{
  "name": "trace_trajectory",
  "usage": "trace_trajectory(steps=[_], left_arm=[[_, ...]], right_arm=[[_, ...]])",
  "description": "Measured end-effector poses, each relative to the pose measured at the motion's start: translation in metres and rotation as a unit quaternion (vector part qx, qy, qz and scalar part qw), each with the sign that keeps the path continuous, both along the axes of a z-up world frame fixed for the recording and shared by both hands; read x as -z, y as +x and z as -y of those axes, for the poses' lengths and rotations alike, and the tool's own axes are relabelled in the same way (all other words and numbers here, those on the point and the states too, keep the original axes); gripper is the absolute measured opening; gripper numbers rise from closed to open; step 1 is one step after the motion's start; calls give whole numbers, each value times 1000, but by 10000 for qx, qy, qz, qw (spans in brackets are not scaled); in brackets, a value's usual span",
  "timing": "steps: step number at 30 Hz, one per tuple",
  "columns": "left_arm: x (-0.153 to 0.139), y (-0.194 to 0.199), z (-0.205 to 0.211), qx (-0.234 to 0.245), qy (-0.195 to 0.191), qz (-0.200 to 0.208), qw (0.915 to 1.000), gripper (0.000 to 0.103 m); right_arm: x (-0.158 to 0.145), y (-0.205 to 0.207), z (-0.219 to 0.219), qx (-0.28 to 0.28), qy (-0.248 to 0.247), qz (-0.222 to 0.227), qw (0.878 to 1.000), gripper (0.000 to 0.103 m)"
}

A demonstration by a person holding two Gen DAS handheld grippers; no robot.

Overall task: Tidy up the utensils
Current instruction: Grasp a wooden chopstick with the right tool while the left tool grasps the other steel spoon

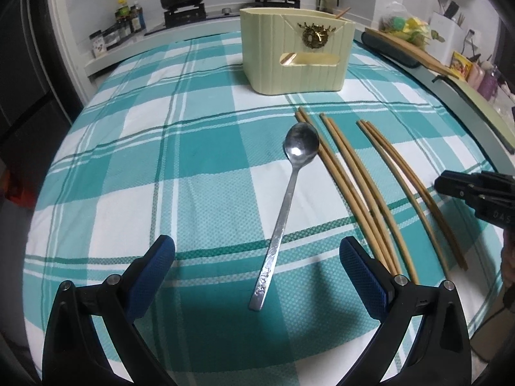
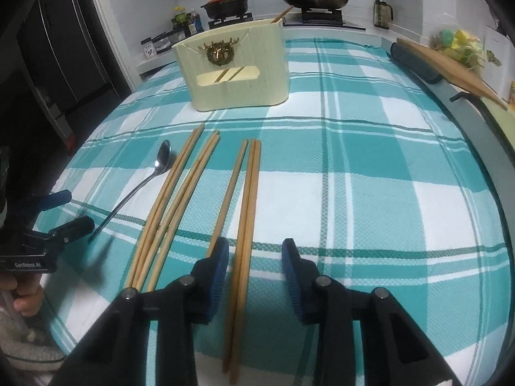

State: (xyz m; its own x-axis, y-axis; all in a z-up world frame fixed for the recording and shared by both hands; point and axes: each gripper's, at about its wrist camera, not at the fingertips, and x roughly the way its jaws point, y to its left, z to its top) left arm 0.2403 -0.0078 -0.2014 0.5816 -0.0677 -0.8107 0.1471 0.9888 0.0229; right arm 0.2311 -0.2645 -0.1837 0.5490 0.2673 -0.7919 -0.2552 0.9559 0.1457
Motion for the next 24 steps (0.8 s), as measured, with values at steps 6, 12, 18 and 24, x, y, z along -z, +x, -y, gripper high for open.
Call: trace_trajectory(steps=[6, 12, 18, 24], left_arm=[[5, 2, -3, -28, 4, -68, 10000, 102], [9, 9, -2, -2, 54, -100, 9999, 102], [15, 33, 3, 158, 139, -219, 9995, 101], [23, 68, 15, 429, 310, -337, 9980, 101]], right_arm=[[18, 26, -4, -119, 26, -433, 9990, 23], [17, 35, -22, -325, -797, -434, 9953, 21], [15, 41, -35, -485, -1215, -335, 9908, 21], [14, 41, -30, -448, -1190, -311, 9914, 21]])
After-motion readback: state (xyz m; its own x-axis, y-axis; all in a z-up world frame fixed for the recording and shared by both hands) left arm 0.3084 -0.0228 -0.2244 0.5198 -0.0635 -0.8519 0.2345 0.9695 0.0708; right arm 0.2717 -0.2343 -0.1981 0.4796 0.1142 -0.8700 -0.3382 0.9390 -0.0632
